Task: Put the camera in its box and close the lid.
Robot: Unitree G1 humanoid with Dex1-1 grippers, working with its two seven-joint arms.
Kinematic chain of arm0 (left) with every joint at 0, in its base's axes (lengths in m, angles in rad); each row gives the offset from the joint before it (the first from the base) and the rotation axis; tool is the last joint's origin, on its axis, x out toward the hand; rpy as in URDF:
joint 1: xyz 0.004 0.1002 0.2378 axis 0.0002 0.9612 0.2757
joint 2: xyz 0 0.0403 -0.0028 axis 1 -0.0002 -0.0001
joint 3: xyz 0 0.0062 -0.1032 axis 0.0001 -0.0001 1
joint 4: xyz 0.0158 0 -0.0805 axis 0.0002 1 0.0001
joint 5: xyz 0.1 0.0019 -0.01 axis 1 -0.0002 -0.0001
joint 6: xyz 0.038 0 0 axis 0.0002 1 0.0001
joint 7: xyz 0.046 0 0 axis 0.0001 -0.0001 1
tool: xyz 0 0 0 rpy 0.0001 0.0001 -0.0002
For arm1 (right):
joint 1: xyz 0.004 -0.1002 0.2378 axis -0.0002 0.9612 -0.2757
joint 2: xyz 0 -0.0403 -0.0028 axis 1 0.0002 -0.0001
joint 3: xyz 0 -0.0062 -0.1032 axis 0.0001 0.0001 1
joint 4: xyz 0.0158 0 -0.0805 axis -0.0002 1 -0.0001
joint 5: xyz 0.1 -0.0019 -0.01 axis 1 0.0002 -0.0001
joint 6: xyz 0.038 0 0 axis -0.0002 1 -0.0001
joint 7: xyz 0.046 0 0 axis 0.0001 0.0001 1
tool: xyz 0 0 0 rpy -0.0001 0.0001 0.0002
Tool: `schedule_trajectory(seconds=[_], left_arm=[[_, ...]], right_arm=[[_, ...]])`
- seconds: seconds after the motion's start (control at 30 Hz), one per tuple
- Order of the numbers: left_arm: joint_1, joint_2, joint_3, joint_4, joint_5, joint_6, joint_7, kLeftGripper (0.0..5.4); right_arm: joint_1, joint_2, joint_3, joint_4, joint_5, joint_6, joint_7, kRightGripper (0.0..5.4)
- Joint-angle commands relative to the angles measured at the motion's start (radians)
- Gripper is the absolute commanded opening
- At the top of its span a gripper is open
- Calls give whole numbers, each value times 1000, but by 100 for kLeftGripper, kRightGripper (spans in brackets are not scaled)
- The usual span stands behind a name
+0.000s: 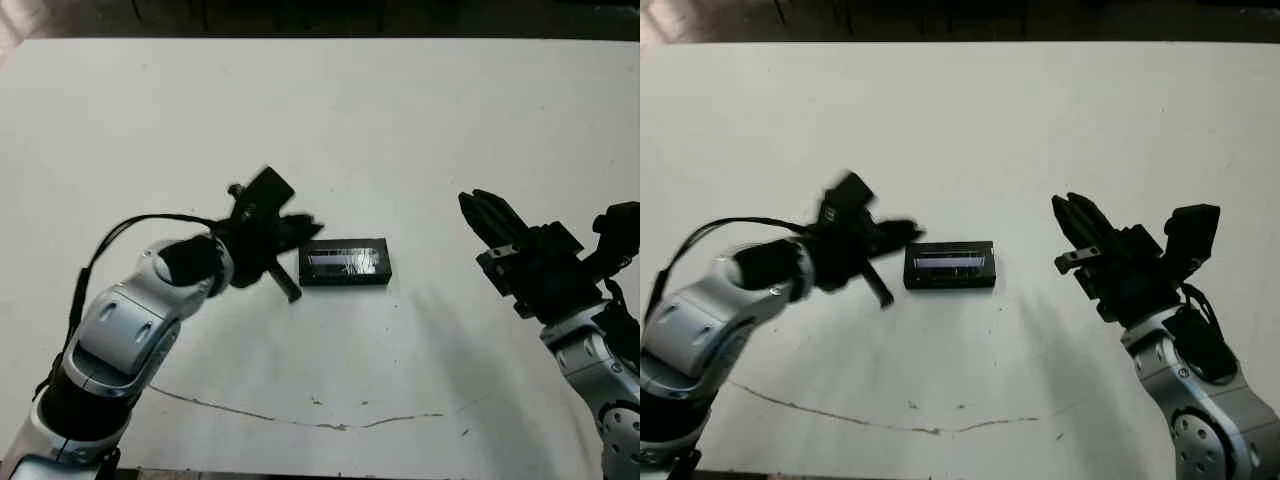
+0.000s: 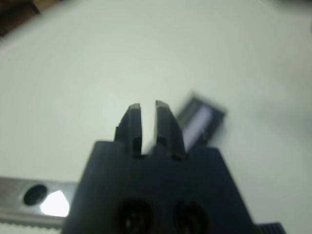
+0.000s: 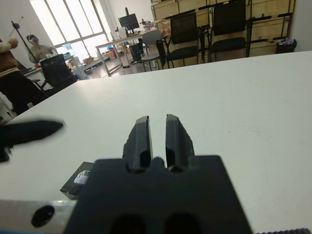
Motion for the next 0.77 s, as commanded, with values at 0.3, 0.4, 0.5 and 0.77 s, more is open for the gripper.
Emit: schedule_trajectory(seconds=[0.3, 0.4, 0.5, 0.77], left_arm=[[195, -155, 75, 147, 202, -703, 268, 2], [232, -167, 121, 253, 207, -854, 297, 2], [254, -203, 156, 303, 176, -886, 330, 2], [271, -245, 187, 357, 116, -896, 342, 2]], right_arm=[[6, 61, 60, 43, -114, -72, -41, 0], [11, 94, 85, 78, -196, -130, -68, 0], [10, 119, 112, 122, -288, -185, -95, 0], [-20, 186, 176, 206, -458, -301, -142, 0]])
